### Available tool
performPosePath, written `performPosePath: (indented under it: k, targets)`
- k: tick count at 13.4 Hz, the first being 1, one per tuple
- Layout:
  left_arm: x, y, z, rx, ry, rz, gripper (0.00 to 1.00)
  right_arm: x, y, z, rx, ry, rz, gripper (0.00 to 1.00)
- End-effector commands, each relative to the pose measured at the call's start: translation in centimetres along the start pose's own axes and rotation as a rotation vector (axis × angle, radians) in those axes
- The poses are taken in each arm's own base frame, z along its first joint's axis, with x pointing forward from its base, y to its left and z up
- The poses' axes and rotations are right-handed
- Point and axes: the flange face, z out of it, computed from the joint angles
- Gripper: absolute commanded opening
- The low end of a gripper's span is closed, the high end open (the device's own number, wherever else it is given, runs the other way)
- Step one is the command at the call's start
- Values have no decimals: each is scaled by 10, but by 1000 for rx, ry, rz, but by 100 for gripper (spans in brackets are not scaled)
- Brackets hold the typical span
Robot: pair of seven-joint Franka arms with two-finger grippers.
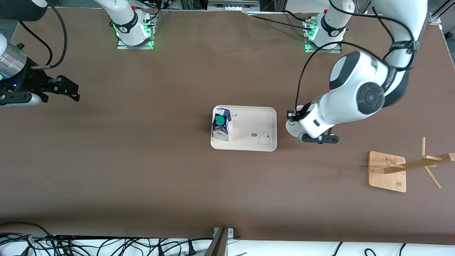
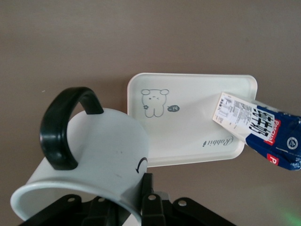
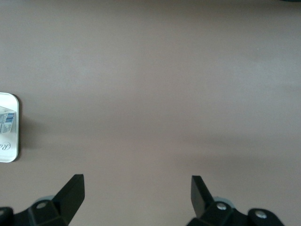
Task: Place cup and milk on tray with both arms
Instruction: 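Carry the white mug with the left gripper over the tray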
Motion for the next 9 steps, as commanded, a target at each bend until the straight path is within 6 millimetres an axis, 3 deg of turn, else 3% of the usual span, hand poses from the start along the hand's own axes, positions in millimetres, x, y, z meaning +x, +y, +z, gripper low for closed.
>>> performPosePath:
  k: [1, 4, 9]
  targets:
    - [8, 35, 27, -16, -52, 86, 0, -1, 2, -4, -3, -3, -1, 100]
    - [19, 59, 55, 80, -31, 88, 0, -1, 2, -5, -3, -1, 0, 100]
    - [12, 84, 125, 153, -105, 27, 0, -1, 3, -4, -3, -3, 2, 100]
